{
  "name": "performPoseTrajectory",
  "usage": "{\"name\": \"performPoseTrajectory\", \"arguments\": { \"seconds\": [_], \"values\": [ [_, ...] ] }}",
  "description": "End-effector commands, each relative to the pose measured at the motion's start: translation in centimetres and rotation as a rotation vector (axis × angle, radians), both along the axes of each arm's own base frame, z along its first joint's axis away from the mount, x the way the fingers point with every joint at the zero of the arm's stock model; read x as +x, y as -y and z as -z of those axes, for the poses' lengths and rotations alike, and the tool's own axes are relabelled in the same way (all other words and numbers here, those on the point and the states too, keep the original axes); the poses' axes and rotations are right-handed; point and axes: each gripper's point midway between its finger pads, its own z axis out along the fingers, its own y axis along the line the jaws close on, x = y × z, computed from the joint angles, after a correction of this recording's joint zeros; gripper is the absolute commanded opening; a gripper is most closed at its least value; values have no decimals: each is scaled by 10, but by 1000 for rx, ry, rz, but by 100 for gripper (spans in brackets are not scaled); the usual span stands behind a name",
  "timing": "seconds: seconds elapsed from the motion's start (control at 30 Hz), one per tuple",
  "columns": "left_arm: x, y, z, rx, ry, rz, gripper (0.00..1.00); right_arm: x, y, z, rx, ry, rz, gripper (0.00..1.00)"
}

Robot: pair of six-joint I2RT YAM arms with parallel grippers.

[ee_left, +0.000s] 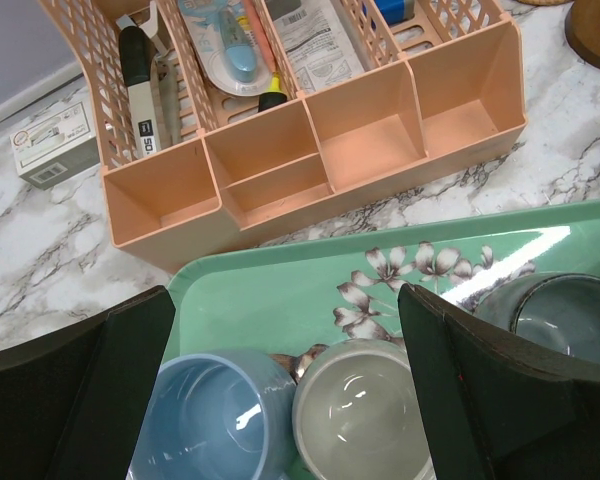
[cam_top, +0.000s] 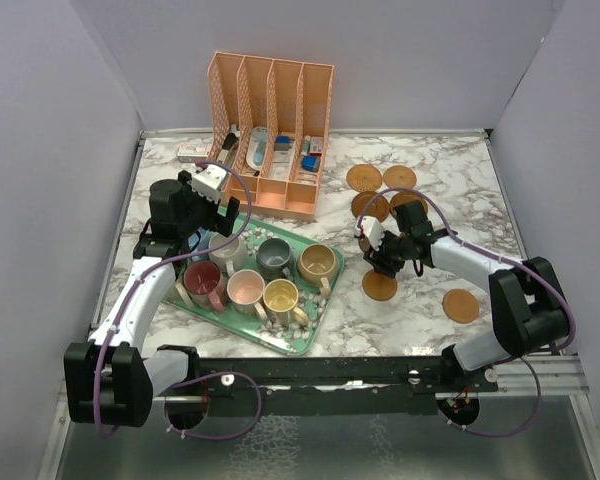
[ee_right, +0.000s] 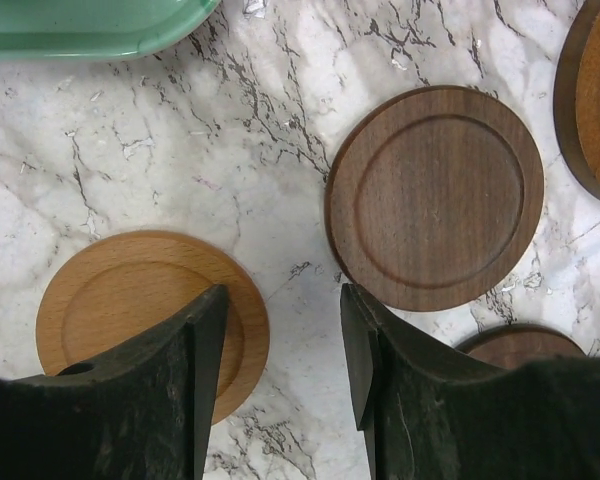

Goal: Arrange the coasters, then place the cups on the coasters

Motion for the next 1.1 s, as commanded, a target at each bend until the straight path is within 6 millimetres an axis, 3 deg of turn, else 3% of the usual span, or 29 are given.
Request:
{"name": "performPoseTrajectory", "arguments": {
  "seconds": [0.0, 0.43, 1.07],
  "values": [
    [-3, 6, -3, -10, 12, 30, 99, 16, 5, -1, -40, 35, 40, 49],
    [-6, 7, -4, -8, 16, 43, 99, 21, 18, -2, -101, 77, 61, 49],
    [-9, 11, -2, -11, 11, 69, 99, 21, 10, -5, -66, 52, 59, 50]
  ]
}}
